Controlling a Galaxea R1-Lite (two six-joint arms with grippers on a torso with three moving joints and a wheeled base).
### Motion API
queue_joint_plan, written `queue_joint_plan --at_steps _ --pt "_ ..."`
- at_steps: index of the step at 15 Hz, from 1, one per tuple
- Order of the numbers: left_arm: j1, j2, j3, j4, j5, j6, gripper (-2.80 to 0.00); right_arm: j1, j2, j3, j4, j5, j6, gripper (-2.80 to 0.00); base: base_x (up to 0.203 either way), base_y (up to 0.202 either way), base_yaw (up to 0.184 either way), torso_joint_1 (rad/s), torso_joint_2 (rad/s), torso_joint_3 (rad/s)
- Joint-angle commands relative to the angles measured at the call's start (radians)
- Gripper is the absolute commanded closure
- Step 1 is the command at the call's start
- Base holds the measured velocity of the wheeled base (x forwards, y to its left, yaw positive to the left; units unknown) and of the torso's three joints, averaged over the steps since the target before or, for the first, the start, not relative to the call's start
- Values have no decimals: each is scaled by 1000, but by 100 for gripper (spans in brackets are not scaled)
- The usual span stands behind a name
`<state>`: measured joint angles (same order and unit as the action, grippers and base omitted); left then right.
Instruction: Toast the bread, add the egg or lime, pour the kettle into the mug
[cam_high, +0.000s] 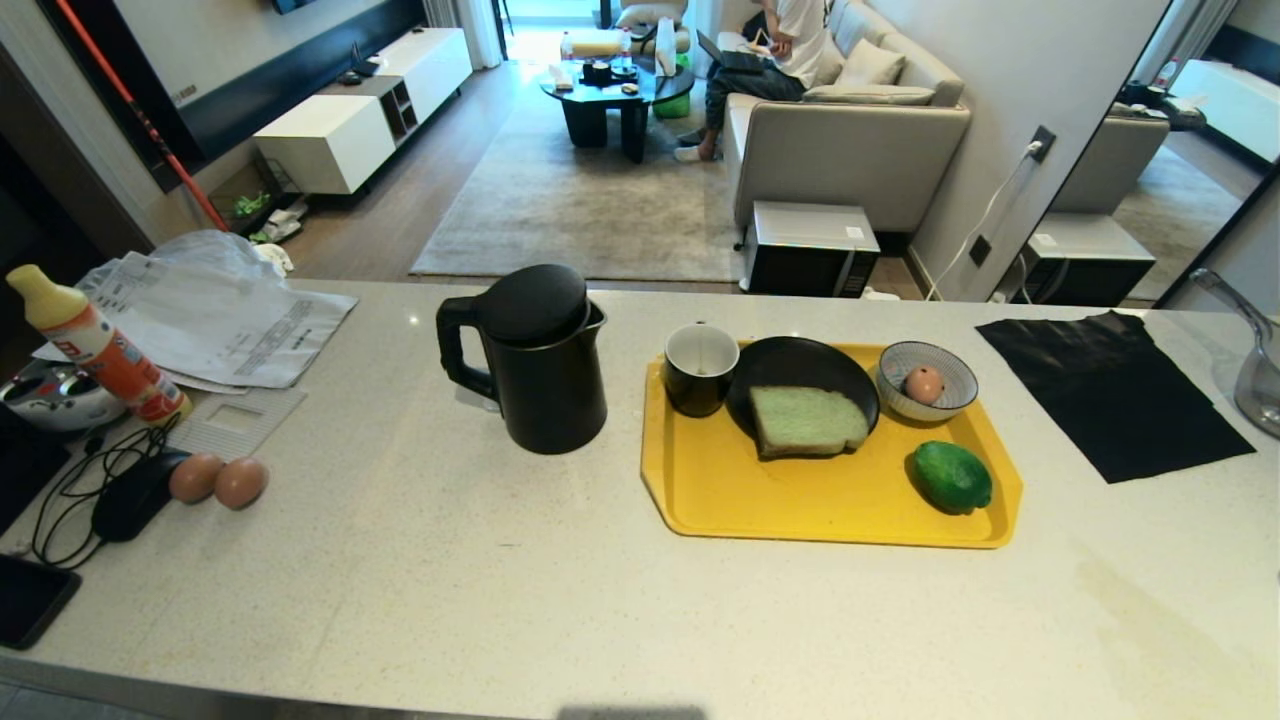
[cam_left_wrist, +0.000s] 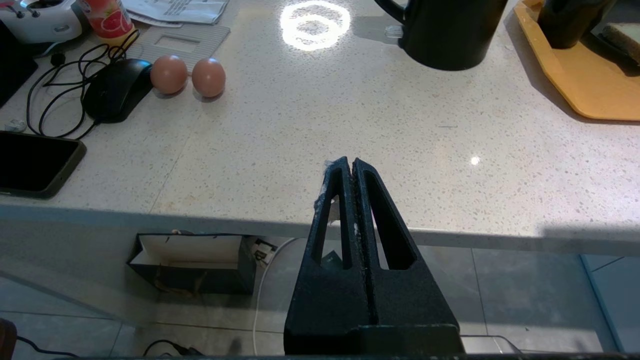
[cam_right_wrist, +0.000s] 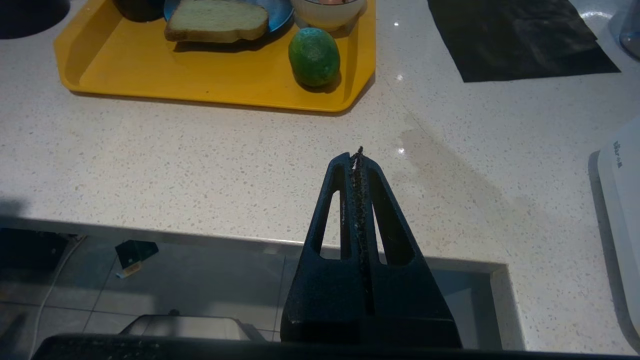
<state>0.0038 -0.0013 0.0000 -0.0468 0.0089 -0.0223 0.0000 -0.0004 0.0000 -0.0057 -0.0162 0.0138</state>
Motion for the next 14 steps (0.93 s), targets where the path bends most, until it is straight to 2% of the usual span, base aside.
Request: queue_joint_plan --at_steps 1,14 --pt "0 -2 17 -1 0 -1 0 1 0 1 0 -1 0 0 0 0 0 0 0 0" --pt "0 -2 17 -1 0 -1 0 0 0 2 0 -1 0 0 0 0 0 0 0 0"
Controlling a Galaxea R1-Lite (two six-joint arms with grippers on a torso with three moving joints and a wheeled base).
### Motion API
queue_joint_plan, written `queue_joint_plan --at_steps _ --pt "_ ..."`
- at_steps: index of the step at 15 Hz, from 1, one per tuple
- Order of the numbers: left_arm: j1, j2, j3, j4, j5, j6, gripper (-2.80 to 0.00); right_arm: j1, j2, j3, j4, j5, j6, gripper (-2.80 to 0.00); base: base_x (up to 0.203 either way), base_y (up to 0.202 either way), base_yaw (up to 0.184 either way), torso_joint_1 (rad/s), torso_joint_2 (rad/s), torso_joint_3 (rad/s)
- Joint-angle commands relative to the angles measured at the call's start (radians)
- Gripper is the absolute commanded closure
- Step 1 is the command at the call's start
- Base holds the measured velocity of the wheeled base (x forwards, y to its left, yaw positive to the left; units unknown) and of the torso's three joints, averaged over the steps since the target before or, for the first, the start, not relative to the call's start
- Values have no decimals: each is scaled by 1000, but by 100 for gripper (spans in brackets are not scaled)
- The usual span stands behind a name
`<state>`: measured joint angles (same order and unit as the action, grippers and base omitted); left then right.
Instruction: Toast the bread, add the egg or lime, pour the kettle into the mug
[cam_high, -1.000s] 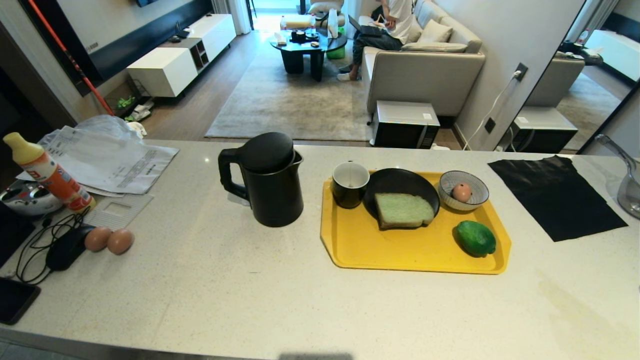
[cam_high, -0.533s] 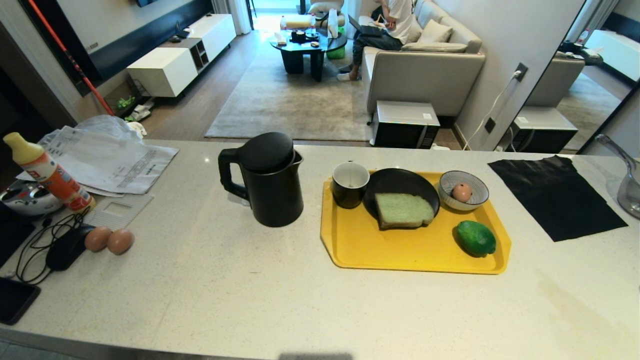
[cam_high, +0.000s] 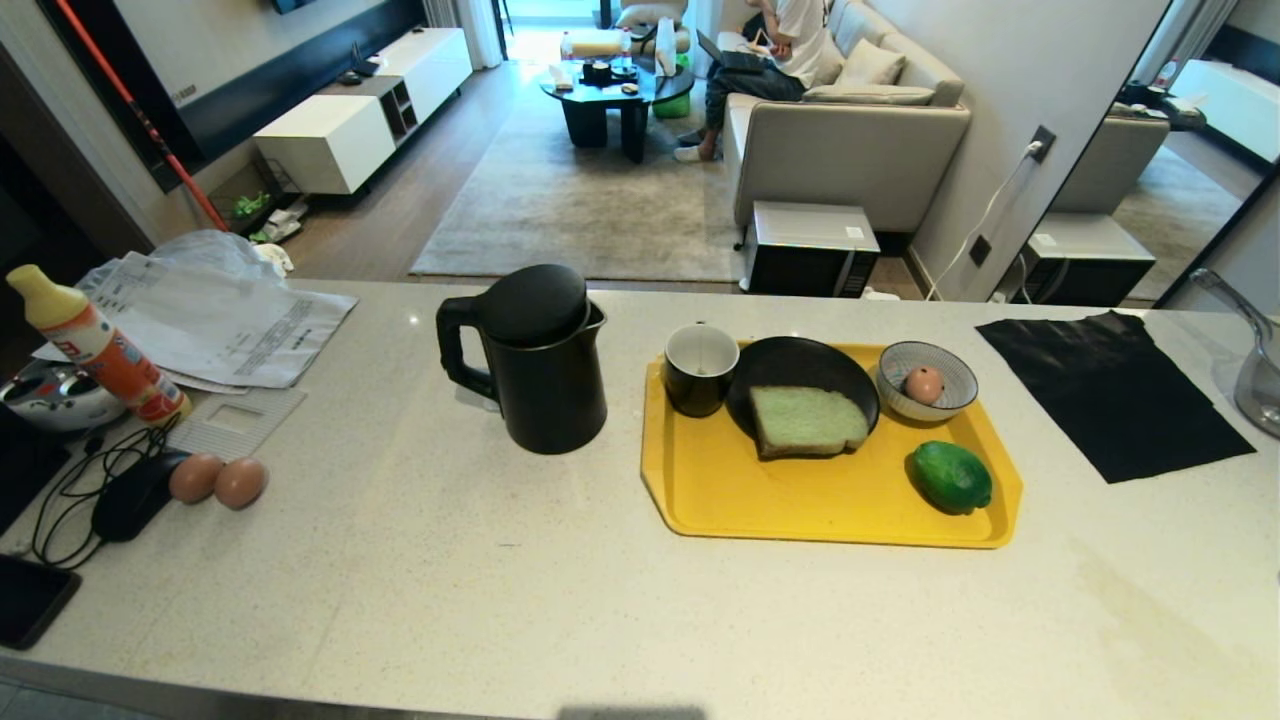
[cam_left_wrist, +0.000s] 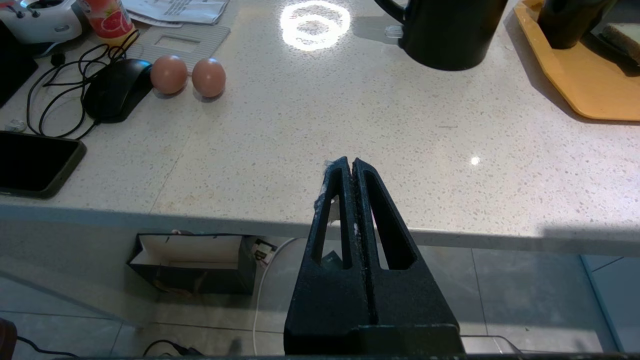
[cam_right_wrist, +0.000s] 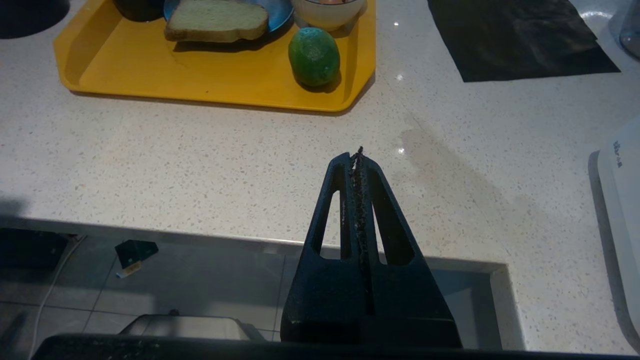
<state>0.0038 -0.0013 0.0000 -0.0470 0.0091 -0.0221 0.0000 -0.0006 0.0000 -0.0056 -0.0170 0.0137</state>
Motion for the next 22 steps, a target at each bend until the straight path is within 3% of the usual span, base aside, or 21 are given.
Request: queue_joint_plan --at_steps 1,22 --pt "0 -2 17 -1 0 -1 0 0 1 2 -1 0 -1 0 0 0 0 0 0 0" --pt "1 -2 17 -1 0 -1 0 1 1 2 -2 2 -1 0 0 0 0 0 0 0"
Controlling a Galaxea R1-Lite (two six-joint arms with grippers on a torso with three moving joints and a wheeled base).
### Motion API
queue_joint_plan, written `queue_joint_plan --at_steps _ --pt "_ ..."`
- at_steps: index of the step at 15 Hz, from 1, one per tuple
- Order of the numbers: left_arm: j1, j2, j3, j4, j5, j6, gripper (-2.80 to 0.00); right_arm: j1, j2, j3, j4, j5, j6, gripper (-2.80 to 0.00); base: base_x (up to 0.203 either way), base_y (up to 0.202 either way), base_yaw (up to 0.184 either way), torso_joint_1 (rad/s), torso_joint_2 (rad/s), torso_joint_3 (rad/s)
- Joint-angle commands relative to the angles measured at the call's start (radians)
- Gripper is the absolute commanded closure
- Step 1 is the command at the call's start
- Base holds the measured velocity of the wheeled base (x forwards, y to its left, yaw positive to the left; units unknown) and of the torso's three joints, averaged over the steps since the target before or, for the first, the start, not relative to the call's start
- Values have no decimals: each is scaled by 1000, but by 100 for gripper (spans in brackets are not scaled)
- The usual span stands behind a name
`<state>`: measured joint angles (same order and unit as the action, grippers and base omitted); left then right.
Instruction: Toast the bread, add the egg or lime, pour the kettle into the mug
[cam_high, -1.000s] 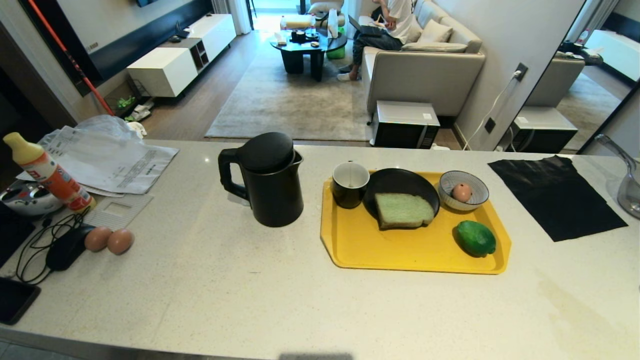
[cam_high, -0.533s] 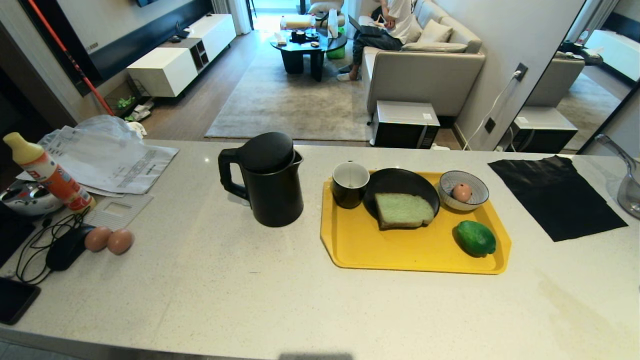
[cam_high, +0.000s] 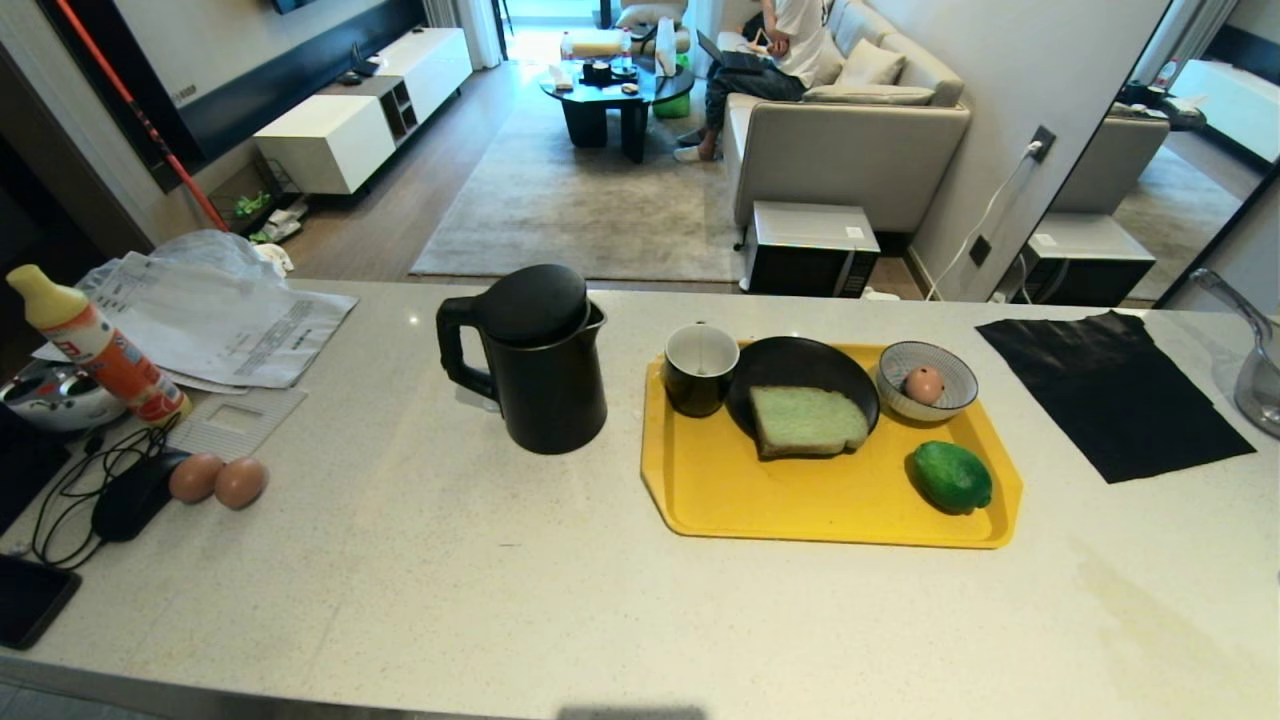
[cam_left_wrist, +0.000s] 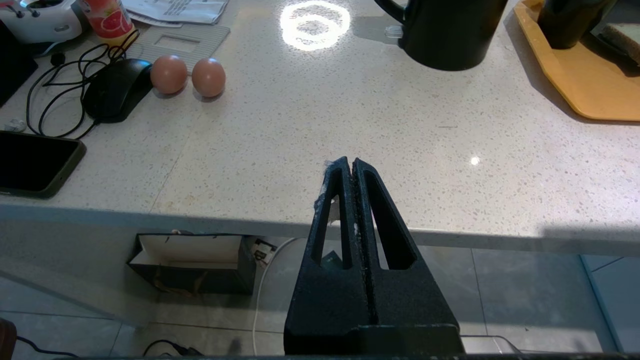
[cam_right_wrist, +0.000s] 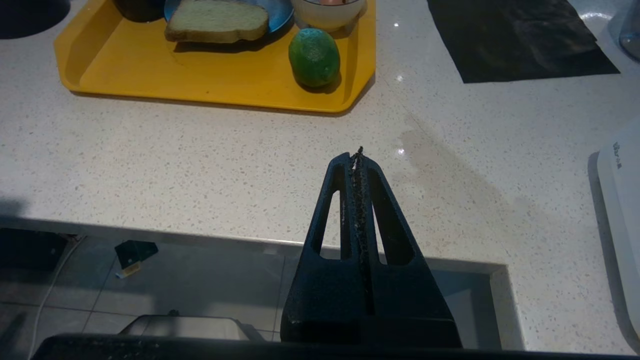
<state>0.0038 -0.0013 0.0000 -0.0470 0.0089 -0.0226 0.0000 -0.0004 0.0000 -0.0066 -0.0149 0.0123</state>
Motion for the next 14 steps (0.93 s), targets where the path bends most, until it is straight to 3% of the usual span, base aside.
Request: queue_joint_plan --at_steps 1,14 --pt "1 -2 17 -1 0 0 0 0 0 2 -1 0 0 0 0 0 0 0 0 0" --pt "1 -2 17 -1 0 0 0 1 0 -3 7 -5 6 0 0 0 0 0 0 0"
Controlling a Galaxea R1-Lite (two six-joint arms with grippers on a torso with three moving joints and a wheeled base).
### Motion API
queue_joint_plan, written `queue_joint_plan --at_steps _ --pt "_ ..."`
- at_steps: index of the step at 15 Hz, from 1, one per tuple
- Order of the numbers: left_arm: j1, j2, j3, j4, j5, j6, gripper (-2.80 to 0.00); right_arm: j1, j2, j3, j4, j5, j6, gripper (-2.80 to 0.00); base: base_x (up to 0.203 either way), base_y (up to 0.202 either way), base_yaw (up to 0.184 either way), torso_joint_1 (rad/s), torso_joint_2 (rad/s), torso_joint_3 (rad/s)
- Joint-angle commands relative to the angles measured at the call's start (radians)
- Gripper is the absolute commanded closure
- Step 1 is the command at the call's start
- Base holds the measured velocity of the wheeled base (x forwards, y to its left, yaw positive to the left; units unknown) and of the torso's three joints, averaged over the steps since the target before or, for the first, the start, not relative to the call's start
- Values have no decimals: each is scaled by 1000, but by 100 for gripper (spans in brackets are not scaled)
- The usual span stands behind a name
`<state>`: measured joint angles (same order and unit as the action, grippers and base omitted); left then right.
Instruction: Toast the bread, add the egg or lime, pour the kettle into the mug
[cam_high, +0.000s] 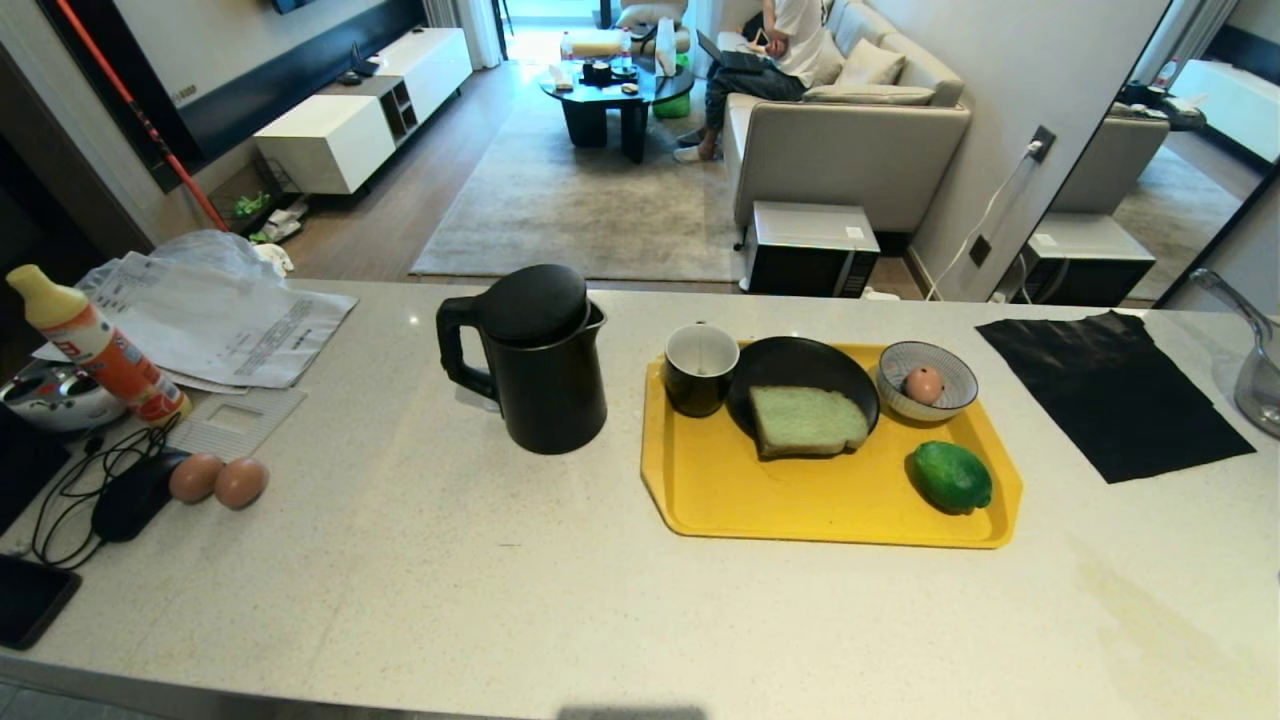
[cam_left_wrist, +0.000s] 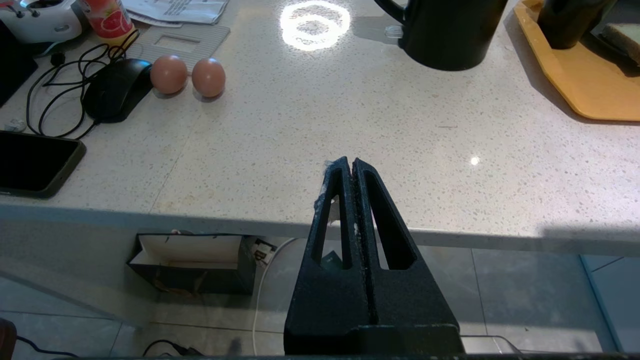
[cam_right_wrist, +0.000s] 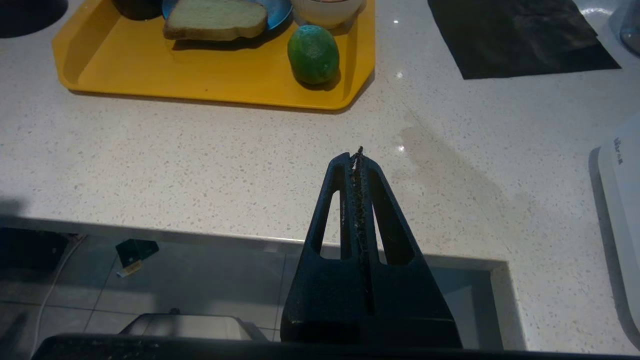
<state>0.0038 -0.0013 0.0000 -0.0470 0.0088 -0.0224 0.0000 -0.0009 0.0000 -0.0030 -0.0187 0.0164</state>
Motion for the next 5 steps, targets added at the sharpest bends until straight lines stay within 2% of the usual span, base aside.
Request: queue_joint_plan --at_steps 1,5 --pt "1 -2 17 -1 0 -1 0 2 1 -1 -1 -1 2 0 0 0 0 0 0 0" --pt "1 -2 17 -1 0 -1 0 0 1 0 -5 0 2 0 0 0 0 0 0 0"
